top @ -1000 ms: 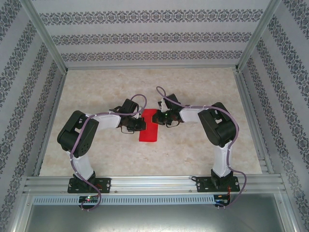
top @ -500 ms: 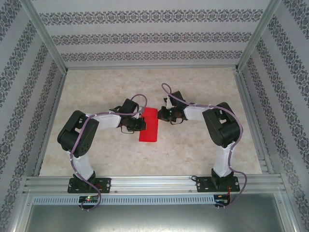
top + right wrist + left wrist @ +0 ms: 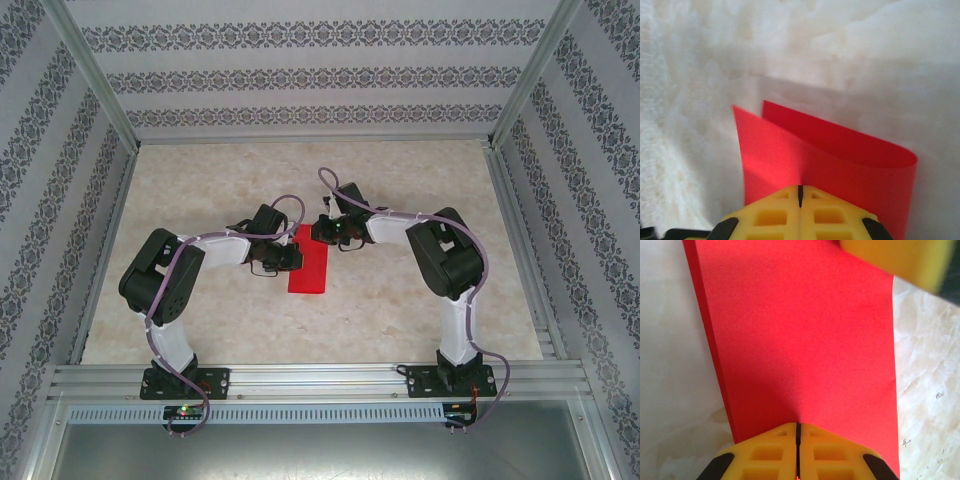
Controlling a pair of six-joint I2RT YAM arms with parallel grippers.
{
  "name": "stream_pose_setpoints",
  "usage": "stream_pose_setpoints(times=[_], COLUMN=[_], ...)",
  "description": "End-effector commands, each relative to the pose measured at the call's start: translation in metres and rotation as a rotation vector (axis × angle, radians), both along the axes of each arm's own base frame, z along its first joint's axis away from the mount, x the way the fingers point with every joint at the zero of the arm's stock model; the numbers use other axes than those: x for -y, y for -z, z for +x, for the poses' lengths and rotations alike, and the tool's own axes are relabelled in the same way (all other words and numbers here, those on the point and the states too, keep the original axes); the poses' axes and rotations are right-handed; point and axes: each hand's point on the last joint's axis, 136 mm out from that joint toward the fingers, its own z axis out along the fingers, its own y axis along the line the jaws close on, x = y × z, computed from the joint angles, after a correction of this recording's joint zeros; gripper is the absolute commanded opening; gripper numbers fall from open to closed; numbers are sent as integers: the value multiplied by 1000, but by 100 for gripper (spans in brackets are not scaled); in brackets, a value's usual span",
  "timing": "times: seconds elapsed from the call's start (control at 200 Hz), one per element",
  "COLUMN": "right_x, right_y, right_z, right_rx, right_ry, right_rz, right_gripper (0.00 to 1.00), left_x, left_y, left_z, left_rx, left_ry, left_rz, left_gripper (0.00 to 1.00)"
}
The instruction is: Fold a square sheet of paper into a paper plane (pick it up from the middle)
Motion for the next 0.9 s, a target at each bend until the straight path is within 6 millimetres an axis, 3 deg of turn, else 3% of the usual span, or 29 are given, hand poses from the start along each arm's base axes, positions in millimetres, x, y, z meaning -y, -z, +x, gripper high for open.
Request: stream_pose_setpoints(times=[0.0, 0.26, 0.52, 0.769, 0.894], right_x=[11, 41, 69, 80, 76], right_y=[9, 25, 23, 24, 7], right_z=[11, 21, 38, 47, 47], right_rx=[4, 2, 35, 42, 70], right_ry=[16, 73, 141, 163, 158], right_rz=[-37, -93, -127, -119, -91], right_gripper=[0, 0, 0, 0, 0], left_x=[-51, -55, -61, -61, -60], left_y=[51, 48, 52, 51, 50], left_z=[-45, -45, -52, -54, -53], left_rx=[-194, -194, -208, -215, -215], left_ry=[-31, -31, -39, -34, -28], left_rz=[214, 217, 216, 217, 217], left_gripper=[10, 10, 9, 9, 9])
